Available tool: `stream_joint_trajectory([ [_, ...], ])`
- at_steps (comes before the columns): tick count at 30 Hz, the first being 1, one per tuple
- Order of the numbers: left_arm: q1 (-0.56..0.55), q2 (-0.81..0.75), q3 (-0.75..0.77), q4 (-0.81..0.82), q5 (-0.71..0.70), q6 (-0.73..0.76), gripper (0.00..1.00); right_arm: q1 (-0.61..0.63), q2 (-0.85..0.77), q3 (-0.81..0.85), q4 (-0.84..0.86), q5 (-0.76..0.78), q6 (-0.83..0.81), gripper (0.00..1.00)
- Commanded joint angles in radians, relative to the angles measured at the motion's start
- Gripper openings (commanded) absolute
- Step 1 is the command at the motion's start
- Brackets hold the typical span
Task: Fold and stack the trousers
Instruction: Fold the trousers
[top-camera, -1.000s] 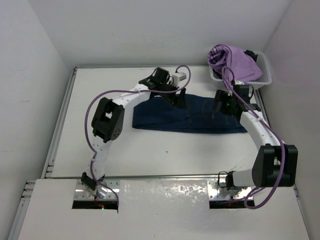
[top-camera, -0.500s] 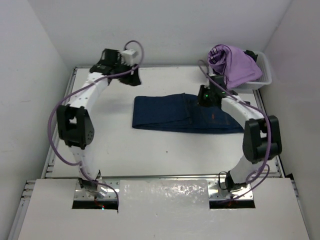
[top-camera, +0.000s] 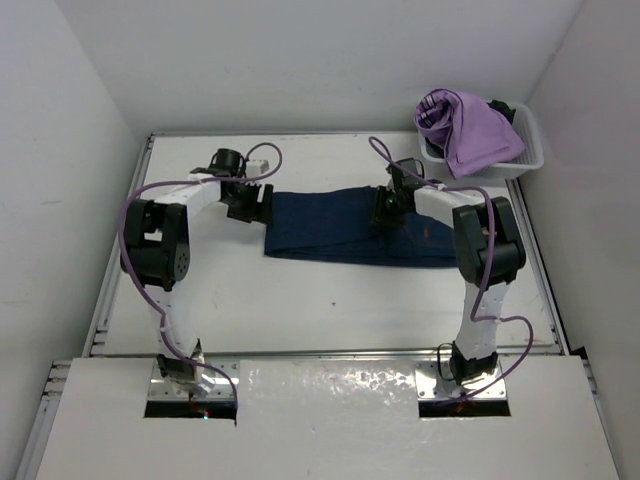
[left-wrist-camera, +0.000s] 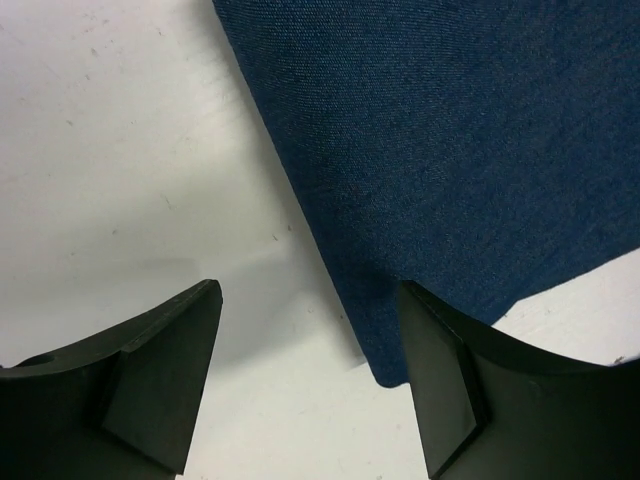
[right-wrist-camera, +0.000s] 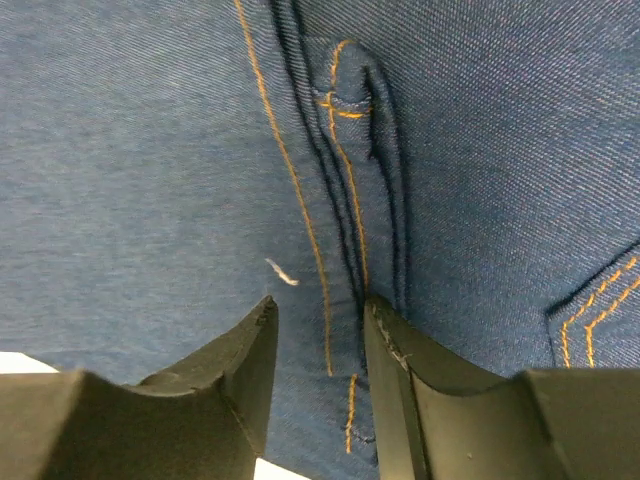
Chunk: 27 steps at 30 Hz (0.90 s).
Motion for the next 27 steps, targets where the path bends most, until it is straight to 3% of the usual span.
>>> stream_joint_trajectory([
  [1, 0.000, -0.014, -0.015, 0.074, 0.021, -0.019, 0.69, -0.002, 0.003, 0.020, -0.008, 0.017, 0.008, 0.40],
  [6, -0.002, 0.012, -0.051, 0.100, 0.047, -0.035, 0.67, 0.002, 0.019, 0.034, -0.023, 0.017, -0.021, 0.41],
  [12, -0.002, 0.026, -0.049, 0.101, 0.059, -0.041, 0.66, 0.005, 0.022, 0.000, 0.023, -0.059, 0.028, 0.31],
  [15, -0.002, 0.025, -0.046, 0.098, 0.058, -0.038, 0.66, 0.008, 0.010, -0.015, 0.030, -0.067, 0.036, 0.21],
  [19, -0.002, 0.023, -0.045, 0.097, 0.059, -0.036, 0.66, 0.009, -0.019, -0.018, 0.021, -0.069, 0.027, 0.01],
  [27, -0.002, 0.028, -0.037, 0.091, 0.047, -0.024, 0.65, 0.008, -0.130, -0.099, 0.062, -0.073, 0.019, 0.00],
])
